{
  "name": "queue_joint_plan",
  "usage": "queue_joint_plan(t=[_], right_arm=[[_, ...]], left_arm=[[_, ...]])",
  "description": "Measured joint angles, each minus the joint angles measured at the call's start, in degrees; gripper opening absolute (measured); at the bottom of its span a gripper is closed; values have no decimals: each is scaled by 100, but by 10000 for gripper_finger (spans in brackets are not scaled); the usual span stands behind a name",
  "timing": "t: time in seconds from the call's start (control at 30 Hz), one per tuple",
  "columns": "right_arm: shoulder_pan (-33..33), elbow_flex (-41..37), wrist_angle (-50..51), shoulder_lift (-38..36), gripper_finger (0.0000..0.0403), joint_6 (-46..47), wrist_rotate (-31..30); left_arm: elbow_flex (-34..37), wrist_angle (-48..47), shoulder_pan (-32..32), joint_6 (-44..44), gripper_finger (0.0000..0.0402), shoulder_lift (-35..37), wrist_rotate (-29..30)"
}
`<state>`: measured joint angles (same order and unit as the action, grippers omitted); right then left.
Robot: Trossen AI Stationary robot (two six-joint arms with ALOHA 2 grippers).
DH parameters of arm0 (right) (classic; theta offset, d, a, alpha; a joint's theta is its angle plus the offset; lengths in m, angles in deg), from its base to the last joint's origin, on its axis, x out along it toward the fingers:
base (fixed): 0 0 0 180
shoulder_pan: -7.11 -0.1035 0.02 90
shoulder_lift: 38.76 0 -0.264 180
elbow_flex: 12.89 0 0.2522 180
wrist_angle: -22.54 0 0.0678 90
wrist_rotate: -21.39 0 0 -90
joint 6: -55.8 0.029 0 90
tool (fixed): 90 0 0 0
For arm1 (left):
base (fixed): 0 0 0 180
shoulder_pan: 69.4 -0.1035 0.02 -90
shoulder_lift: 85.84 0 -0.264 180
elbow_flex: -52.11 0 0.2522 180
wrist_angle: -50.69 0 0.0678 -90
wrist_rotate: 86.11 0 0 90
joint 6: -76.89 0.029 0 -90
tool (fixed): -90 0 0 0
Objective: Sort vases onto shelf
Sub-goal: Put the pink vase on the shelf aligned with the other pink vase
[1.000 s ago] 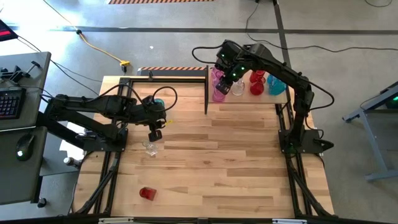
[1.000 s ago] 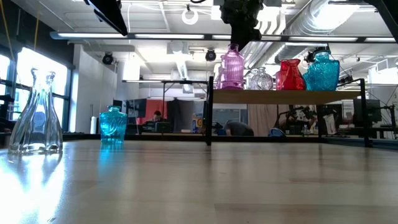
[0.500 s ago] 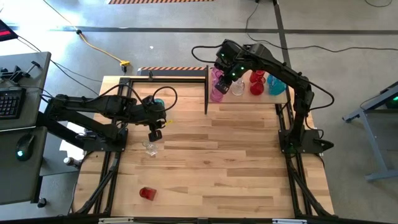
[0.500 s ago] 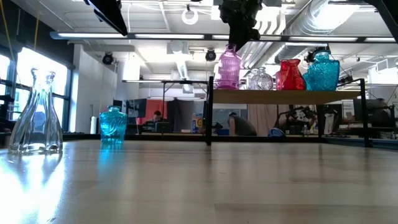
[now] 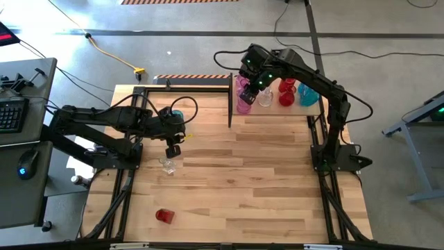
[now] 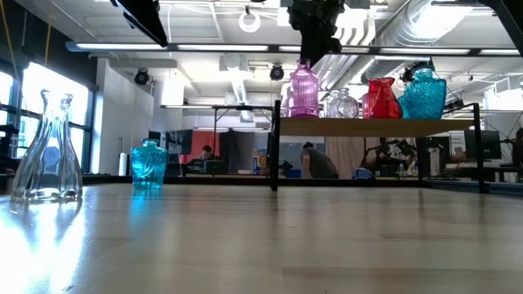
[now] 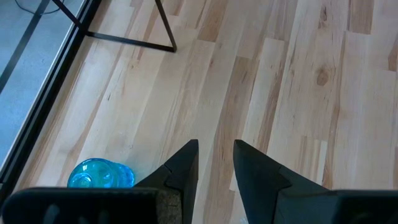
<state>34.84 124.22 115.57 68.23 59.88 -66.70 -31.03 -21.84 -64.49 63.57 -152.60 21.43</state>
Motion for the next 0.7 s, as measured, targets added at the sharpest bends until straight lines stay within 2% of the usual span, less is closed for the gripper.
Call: queue_joint_plan(t=[0.7], right_arm=[[-2, 0, -1, -35, 114, -66, -4]], left_arm=[[0, -2, -2, 0, 90, 0, 0]])
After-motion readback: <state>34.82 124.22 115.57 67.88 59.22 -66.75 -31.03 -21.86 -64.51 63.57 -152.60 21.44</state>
